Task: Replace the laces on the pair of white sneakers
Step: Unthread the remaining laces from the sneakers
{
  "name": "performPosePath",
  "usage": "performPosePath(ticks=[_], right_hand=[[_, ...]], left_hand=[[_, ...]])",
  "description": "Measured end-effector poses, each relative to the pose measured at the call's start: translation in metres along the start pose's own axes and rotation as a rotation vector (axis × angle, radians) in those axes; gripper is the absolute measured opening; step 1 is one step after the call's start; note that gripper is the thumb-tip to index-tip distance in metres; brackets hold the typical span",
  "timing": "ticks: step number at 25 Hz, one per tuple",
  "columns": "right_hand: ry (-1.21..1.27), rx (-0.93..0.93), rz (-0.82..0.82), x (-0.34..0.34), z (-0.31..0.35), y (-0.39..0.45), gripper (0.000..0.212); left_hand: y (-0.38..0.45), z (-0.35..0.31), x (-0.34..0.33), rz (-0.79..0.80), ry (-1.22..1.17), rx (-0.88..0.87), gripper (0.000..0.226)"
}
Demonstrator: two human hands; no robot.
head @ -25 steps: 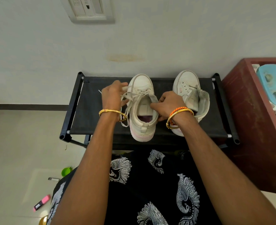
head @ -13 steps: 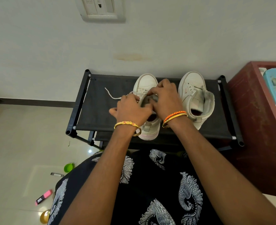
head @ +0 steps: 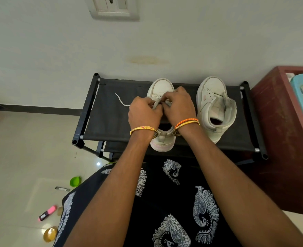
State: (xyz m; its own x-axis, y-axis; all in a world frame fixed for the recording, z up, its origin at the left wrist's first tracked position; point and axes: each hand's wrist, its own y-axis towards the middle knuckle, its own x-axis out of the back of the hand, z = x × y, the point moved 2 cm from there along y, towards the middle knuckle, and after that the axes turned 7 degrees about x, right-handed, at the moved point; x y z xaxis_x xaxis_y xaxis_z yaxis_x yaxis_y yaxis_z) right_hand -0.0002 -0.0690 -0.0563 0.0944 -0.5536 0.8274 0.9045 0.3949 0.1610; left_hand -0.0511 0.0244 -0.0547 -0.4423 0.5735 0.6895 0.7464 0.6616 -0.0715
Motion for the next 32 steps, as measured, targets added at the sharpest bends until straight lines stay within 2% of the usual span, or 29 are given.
performPosePath(ticks=[3,5,9,11,12,14,16,17,19,20,22,25,28,32], right_hand=[[0.192,-0.031,-0.139,-0.005,-0.002,-0.003,0.011],[0.330,-0.123,-0.240,-0.007,-0.003,-0.003,0.006],[0.861,-0.580,-0.324,-0.007,-0.004,0.005,0.004],[1.056,-0.794,-0.256,-0.008,-0.009,0.009,0.013],[1.104,-0.835,-0.210,-0.008,-0.012,0.010,0.017],[1.168,-0.823,-0.184,-0.005,-0.014,0.013,0.017],[1.127,-0.714,-0.189,0.002,-0.011,0.016,0.014],[0.949,-0.568,-0.166,0.008,-0.009,0.017,0.014],[0.355,-0.164,-0.035,0.013,-0.007,0.014,0.013],[0.136,-0.020,0.044,0.012,-0.005,0.010,0.015],[-0.028,0.076,0.162,0.008,-0.005,0.006,0.024],[0.080,0.083,0.113,0.008,-0.008,0.004,0.022],[0.291,-0.052,0.071,0.009,-0.010,0.007,0.018],[1.030,-0.283,-0.096,0.027,-0.004,0.009,0.011]], left_hand=[[0.000,0.001,0.000,-0.001,-0.005,0.024,0.020],[-0.001,0.002,0.000,0.034,-0.013,0.051,0.019],[-0.003,0.002,0.002,0.075,0.004,0.074,0.018],[-0.003,0.002,0.003,0.102,-0.007,0.094,0.019],[-0.004,0.001,0.003,0.115,-0.012,0.104,0.020],[-0.004,0.000,0.004,0.123,-0.024,0.113,0.019],[-0.004,0.000,0.005,0.130,-0.047,0.119,0.018],[-0.003,0.001,0.005,0.138,-0.066,0.125,0.018],[-0.002,0.003,0.005,0.152,-0.104,0.142,0.017],[-0.001,0.004,0.005,0.157,-0.116,0.146,0.016],[-0.001,0.005,0.005,0.159,-0.123,0.142,0.016],[-0.002,0.003,0.003,0.146,-0.103,0.137,0.016],[-0.004,0.000,0.002,0.109,-0.065,0.130,0.018],[-0.006,0.001,0.000,0.069,-0.063,0.147,0.015]])
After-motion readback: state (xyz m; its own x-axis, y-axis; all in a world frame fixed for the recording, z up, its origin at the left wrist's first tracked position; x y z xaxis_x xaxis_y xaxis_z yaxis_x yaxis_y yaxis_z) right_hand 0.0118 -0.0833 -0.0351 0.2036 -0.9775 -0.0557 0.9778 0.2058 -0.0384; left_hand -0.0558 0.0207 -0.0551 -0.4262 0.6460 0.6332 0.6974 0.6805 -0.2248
